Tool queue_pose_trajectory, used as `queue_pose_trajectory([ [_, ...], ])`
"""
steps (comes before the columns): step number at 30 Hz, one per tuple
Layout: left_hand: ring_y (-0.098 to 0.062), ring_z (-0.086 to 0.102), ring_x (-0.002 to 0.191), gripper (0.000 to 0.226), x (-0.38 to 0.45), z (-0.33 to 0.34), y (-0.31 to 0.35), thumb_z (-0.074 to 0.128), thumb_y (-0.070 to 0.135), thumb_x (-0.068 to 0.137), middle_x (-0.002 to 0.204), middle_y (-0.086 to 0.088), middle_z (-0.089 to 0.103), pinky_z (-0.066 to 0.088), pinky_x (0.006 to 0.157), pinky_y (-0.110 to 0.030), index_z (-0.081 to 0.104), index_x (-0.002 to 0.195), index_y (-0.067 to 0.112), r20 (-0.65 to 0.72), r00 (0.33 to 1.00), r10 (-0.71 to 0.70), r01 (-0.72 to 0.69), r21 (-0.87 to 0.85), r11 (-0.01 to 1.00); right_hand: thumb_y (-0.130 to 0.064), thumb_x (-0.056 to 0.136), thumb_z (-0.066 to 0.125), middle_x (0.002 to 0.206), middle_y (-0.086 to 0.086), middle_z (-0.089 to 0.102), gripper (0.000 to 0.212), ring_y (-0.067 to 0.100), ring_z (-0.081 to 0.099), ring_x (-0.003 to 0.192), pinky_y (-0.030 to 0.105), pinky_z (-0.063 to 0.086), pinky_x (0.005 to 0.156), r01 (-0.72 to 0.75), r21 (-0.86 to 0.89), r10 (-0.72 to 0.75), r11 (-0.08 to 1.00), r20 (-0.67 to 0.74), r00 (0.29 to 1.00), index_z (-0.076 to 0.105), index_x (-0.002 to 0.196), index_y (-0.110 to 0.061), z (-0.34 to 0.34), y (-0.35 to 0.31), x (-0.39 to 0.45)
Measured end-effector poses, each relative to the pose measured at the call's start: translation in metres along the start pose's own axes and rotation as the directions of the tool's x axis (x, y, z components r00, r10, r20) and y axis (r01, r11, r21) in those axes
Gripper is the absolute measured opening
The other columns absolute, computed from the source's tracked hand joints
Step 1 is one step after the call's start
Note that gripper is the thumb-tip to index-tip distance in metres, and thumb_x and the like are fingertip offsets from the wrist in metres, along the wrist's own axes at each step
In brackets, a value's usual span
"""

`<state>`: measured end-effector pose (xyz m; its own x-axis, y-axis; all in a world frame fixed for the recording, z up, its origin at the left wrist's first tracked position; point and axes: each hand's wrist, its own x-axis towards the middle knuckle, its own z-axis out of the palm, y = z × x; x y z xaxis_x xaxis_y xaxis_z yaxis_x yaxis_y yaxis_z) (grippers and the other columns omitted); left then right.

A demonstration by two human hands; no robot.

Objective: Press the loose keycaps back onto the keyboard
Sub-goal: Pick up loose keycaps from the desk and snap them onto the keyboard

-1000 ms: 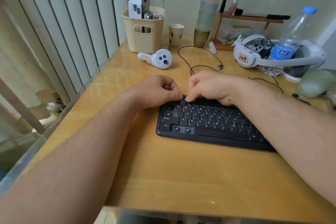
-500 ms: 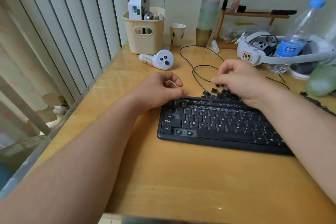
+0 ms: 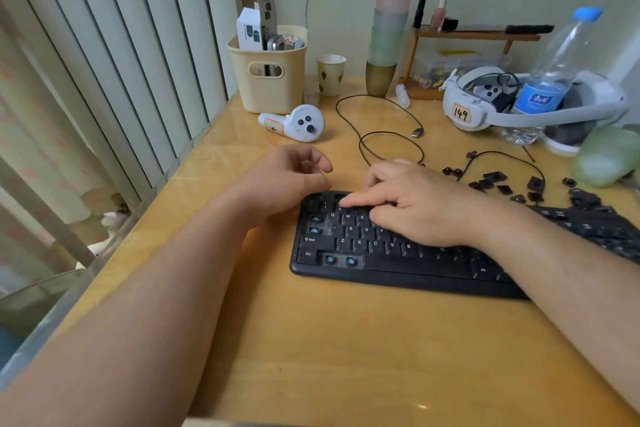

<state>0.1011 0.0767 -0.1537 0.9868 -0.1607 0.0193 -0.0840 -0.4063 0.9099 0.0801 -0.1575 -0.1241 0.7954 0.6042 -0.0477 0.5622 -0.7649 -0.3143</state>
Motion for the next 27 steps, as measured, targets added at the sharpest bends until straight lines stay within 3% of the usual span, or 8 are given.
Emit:
queue_pose_trajectory([
  [4, -0.008, 0.056, 0.073, 0.014, -0.001, 0.0, -0.001, 0.077, 0.013, 0.088, 0.079, 0.007, 0.062, 0.05, 0.079, -0.03, 0.073, 0.101, 0.019, 0.034, 0.999, 0.022, -0.024, 0.044, 0.999, -0.034, 0.099, 0.047, 0.107, -0.023, 0.049, 0.04, 0.003, 0.04, 0.108, 0.03, 0.043, 0.087, 0.03, -0.108, -0.036, 0.994, -0.05, 0.998, 0.065, 0.128, -0.055, 0.004, -0.001, -0.004],
  [9, -0.008, 0.055, 0.073, 0.007, -0.001, 0.002, 0.0, 0.077, 0.019, 0.09, 0.08, 0.006, 0.064, 0.047, 0.079, -0.025, 0.075, 0.096, 0.021, 0.063, 0.997, 0.052, -0.056, 0.061, 0.997, -0.027, 0.097, 0.051, 0.107, -0.027, 0.06, 0.032, -0.001, 0.048, 0.106, 0.024, 0.039, 0.082, 0.042, -0.05, -0.052, 0.998, -0.205, 0.977, 0.077, 0.11, -0.04, 0.01, 0.007, -0.005],
  [13, -0.002, 0.06, 0.074, 0.001, -0.002, 0.002, 0.002, 0.077, 0.025, 0.092, 0.079, 0.012, 0.069, 0.049, 0.079, -0.022, 0.078, 0.091, 0.024, 0.113, 0.993, 0.031, -0.041, 0.09, 0.995, -0.038, 0.098, 0.053, 0.11, -0.027, 0.054, 0.031, 0.004, 0.044, 0.113, 0.03, 0.041, 0.098, 0.022, -0.035, -0.028, 0.999, -0.18, 0.983, 0.071, 0.121, -0.046, 0.016, 0.008, -0.008],
  [17, 0.0, 0.061, 0.075, 0.003, -0.001, 0.002, 0.002, 0.08, 0.028, 0.089, 0.079, 0.017, 0.069, 0.051, 0.082, -0.025, 0.078, 0.09, 0.031, 0.148, 0.989, 0.013, -0.038, 0.165, 0.986, -0.046, 0.098, 0.051, 0.108, -0.024, 0.05, 0.034, 0.005, 0.04, 0.113, 0.034, 0.042, 0.098, 0.019, -0.055, -0.027, 0.998, -0.15, 0.988, 0.067, 0.127, -0.049, 0.018, 0.004, -0.009],
  [20, 0.002, 0.061, 0.073, 0.003, -0.002, 0.003, 0.002, 0.08, 0.027, 0.089, 0.078, 0.017, 0.069, 0.048, 0.08, -0.023, 0.077, 0.09, 0.029, 0.147, 0.989, 0.022, -0.047, 0.171, 0.984, -0.038, 0.1, 0.053, 0.109, -0.024, 0.056, 0.031, -0.004, 0.047, 0.106, 0.025, 0.042, 0.092, 0.022, 0.023, -0.017, 0.999, -0.199, 0.98, 0.07, 0.125, -0.044, 0.014, 0.007, -0.012],
  [24, 0.002, 0.06, 0.074, 0.01, -0.002, 0.005, 0.002, 0.083, 0.028, 0.086, 0.077, 0.022, 0.066, 0.049, 0.081, -0.024, 0.076, 0.093, 0.029, 0.127, 0.99, 0.065, -0.088, 0.187, 0.978, -0.026, 0.101, 0.056, 0.106, -0.02, 0.068, 0.024, -0.006, 0.059, 0.098, 0.016, 0.044, 0.08, -0.101, 0.216, 0.193, 0.971, -0.461, 0.866, 0.077, 0.109, -0.035, -0.007, 0.025, -0.015],
  [27, -0.002, 0.059, 0.075, 0.017, -0.002, 0.004, 0.003, 0.085, 0.032, 0.085, 0.08, 0.015, 0.066, 0.052, 0.082, -0.026, 0.074, 0.096, 0.024, 0.088, 0.993, 0.074, -0.083, 0.096, 0.992, -0.024, 0.099, 0.06, 0.099, -0.014, 0.071, 0.022, 0.011, 0.066, 0.086, 0.023, 0.049, 0.07, -0.274, 0.303, 0.385, 0.913, -0.409, 0.827, 0.076, 0.101, -0.04, -0.021, 0.039, -0.012],
])
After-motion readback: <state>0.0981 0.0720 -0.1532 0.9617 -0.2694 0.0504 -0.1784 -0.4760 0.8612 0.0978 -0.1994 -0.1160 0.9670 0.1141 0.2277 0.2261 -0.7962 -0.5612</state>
